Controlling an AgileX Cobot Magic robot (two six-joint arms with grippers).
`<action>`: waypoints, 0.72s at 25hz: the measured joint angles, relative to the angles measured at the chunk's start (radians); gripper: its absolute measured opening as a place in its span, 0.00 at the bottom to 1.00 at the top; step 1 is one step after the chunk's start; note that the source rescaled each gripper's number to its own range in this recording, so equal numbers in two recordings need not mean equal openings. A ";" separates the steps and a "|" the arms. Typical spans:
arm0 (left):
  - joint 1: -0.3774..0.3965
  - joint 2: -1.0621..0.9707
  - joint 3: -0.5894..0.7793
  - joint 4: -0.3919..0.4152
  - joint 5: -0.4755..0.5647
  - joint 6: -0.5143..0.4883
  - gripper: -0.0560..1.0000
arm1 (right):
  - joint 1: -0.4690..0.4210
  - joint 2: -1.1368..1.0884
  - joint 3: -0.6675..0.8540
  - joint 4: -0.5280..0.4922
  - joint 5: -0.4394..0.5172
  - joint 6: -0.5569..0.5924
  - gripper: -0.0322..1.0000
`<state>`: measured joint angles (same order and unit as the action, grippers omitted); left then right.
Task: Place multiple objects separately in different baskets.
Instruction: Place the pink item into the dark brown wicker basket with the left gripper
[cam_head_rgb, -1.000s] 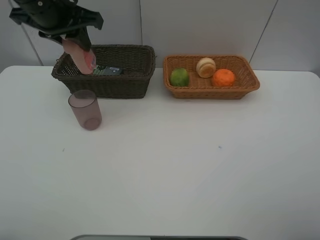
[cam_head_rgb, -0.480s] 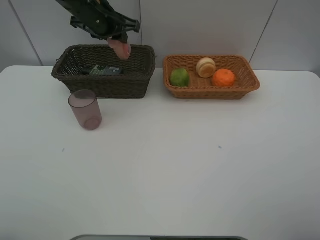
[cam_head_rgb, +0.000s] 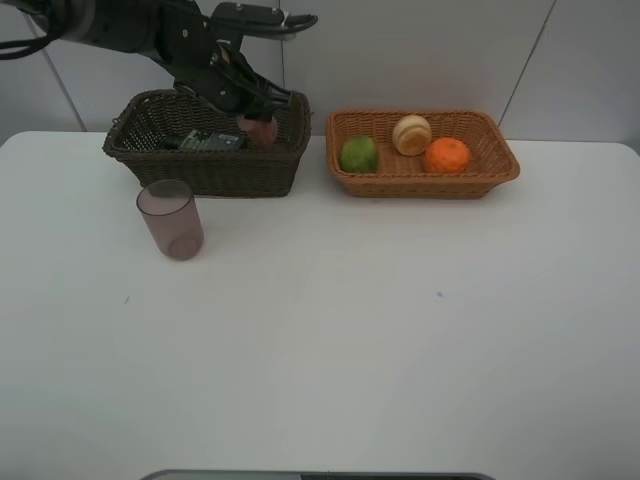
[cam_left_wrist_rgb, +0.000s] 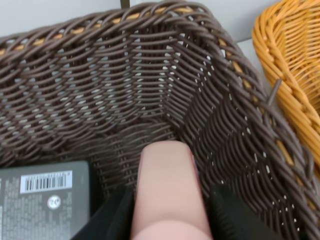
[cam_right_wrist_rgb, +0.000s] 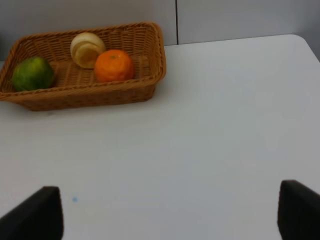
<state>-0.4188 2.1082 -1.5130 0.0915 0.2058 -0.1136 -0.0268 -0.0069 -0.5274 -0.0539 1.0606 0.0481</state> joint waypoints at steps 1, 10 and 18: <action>0.000 0.000 0.000 0.000 -0.002 0.007 0.42 | 0.000 0.000 0.000 0.000 0.000 0.000 0.85; 0.000 0.039 0.000 0.001 0.001 0.022 0.42 | 0.000 0.000 0.000 0.000 0.000 0.000 0.85; 0.000 0.039 0.000 0.001 -0.001 0.022 0.43 | 0.000 0.000 0.000 0.000 0.000 0.000 0.85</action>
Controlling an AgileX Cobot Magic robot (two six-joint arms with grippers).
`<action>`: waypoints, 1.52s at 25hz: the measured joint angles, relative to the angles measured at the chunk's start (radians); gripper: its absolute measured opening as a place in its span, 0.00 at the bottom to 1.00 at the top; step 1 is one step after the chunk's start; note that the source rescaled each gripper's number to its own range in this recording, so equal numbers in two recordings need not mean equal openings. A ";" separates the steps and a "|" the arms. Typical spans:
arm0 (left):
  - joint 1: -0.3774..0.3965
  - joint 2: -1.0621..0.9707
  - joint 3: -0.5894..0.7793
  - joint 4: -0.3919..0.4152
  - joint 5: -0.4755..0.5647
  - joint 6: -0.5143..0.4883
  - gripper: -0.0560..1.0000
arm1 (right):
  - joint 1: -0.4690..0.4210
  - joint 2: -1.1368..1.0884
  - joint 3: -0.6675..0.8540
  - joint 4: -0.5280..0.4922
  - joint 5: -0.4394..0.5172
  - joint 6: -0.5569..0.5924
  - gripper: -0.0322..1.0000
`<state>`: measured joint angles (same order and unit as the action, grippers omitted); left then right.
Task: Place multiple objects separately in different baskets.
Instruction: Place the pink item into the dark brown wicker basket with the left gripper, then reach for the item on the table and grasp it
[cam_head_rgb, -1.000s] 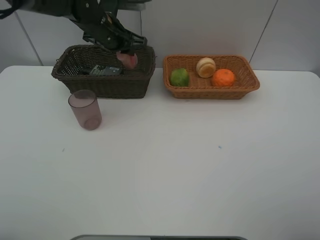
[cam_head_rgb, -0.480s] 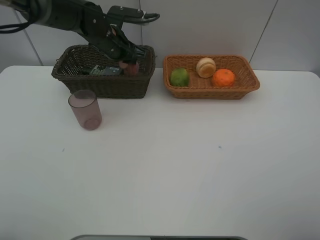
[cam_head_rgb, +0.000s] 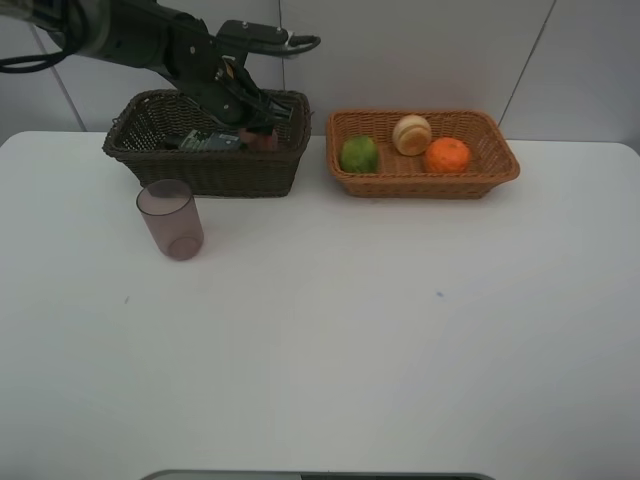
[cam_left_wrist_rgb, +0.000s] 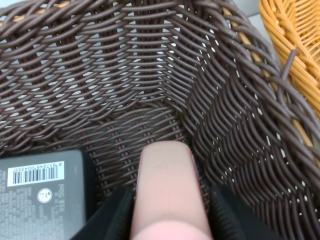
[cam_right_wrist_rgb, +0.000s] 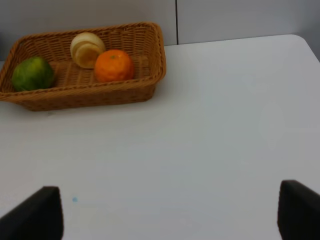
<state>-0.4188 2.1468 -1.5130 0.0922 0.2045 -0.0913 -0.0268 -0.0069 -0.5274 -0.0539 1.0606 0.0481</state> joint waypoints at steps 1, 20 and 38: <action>0.000 0.000 0.000 0.000 0.000 0.000 0.46 | 0.000 0.000 0.000 0.000 0.000 0.000 0.85; 0.000 -0.177 0.002 0.019 0.388 0.013 0.91 | 0.000 0.000 0.000 0.000 0.000 0.000 0.85; 0.000 -0.418 0.356 0.007 0.558 0.030 1.00 | 0.000 0.000 0.000 0.000 0.000 0.000 0.85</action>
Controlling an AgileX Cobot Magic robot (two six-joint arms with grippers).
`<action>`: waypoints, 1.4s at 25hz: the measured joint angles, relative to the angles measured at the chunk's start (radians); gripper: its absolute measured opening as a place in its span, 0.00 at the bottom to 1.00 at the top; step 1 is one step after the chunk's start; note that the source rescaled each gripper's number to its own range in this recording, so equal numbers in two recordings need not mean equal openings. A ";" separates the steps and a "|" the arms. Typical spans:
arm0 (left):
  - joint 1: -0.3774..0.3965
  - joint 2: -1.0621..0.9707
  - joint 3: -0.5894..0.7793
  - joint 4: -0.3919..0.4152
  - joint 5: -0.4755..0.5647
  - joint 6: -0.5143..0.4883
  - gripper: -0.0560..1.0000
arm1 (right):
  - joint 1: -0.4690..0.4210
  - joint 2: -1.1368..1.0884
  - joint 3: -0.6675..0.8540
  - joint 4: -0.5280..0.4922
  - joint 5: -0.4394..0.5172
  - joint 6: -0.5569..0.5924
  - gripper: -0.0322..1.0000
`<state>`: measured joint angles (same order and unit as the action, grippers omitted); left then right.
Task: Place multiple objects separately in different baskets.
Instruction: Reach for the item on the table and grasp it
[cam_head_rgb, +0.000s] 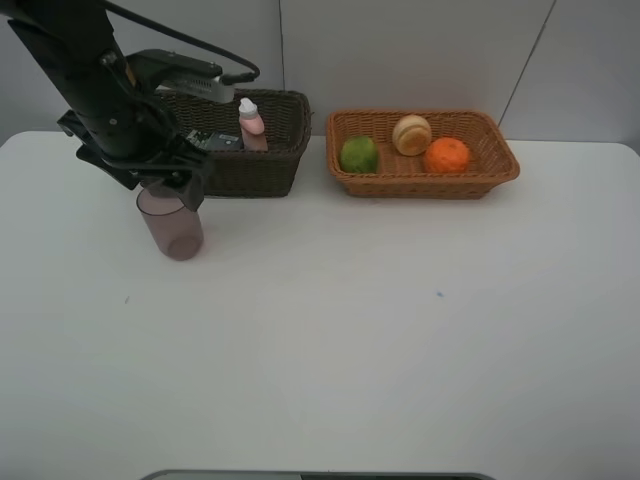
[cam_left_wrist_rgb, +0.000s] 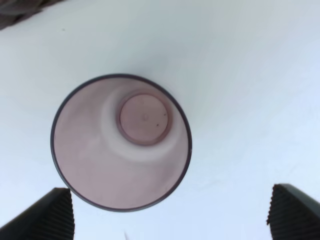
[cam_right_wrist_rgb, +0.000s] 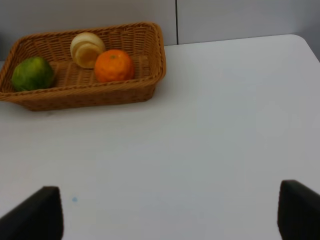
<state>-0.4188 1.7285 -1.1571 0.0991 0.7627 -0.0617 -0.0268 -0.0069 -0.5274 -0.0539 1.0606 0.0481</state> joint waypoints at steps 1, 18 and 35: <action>0.000 0.000 0.008 0.000 -0.015 0.000 1.00 | 0.000 0.000 0.000 0.000 0.000 0.000 0.85; -0.013 0.106 0.042 -0.003 -0.194 0.015 1.00 | 0.000 0.000 0.000 0.000 0.000 0.000 0.85; -0.013 0.215 0.042 0.026 -0.242 0.022 0.98 | 0.000 0.000 0.000 0.000 0.000 0.000 0.85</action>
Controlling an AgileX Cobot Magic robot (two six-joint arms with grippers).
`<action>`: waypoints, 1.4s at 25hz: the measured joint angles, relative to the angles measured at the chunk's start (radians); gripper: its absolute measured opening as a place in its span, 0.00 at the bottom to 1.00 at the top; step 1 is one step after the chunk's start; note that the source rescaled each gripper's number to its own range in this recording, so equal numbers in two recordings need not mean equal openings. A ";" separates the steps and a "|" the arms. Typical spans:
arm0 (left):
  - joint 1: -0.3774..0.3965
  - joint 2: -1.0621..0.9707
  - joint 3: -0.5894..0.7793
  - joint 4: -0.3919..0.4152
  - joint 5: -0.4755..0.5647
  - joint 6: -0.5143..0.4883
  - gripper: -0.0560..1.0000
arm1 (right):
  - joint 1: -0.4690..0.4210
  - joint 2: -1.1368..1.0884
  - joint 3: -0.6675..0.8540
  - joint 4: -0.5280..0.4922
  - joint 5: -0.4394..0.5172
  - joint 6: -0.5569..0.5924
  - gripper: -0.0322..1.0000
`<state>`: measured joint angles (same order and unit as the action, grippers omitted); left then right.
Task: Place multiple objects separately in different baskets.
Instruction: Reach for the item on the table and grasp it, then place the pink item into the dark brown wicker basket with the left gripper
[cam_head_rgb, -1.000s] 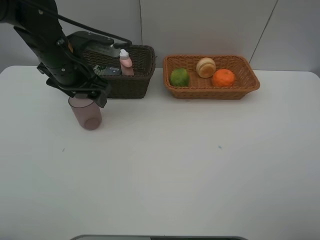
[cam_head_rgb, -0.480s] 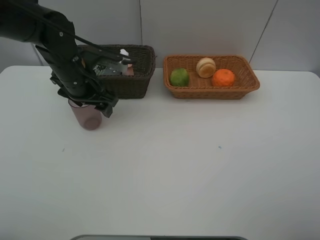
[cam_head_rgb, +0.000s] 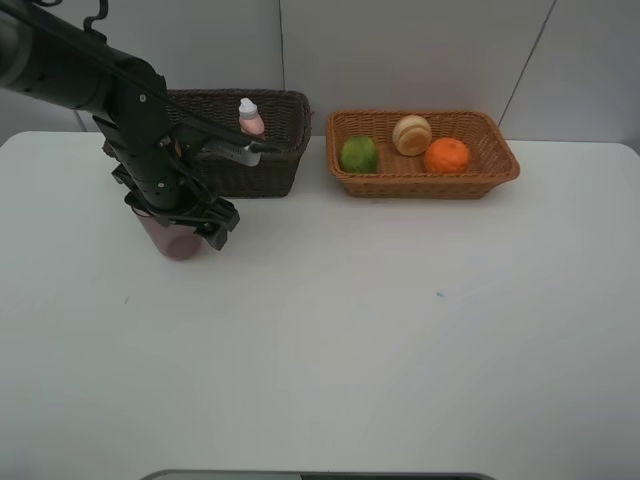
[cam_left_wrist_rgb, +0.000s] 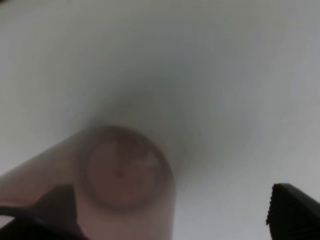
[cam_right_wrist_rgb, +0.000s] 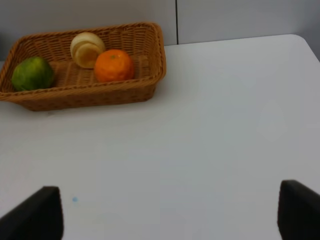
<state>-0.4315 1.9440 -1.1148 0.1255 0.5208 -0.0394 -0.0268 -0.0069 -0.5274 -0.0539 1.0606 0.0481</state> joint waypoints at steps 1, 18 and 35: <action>0.000 0.000 0.000 0.001 -0.001 0.000 0.95 | 0.000 0.000 0.000 0.000 0.000 0.000 0.85; 0.000 0.000 0.000 0.007 -0.003 0.003 0.05 | 0.000 0.000 0.000 0.000 0.000 0.000 0.85; 0.000 -0.058 0.000 0.009 0.041 0.003 0.05 | 0.000 0.000 0.000 0.000 0.000 0.000 0.85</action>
<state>-0.4315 1.8861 -1.1148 0.1345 0.5614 -0.0365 -0.0268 -0.0069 -0.5274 -0.0539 1.0606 0.0481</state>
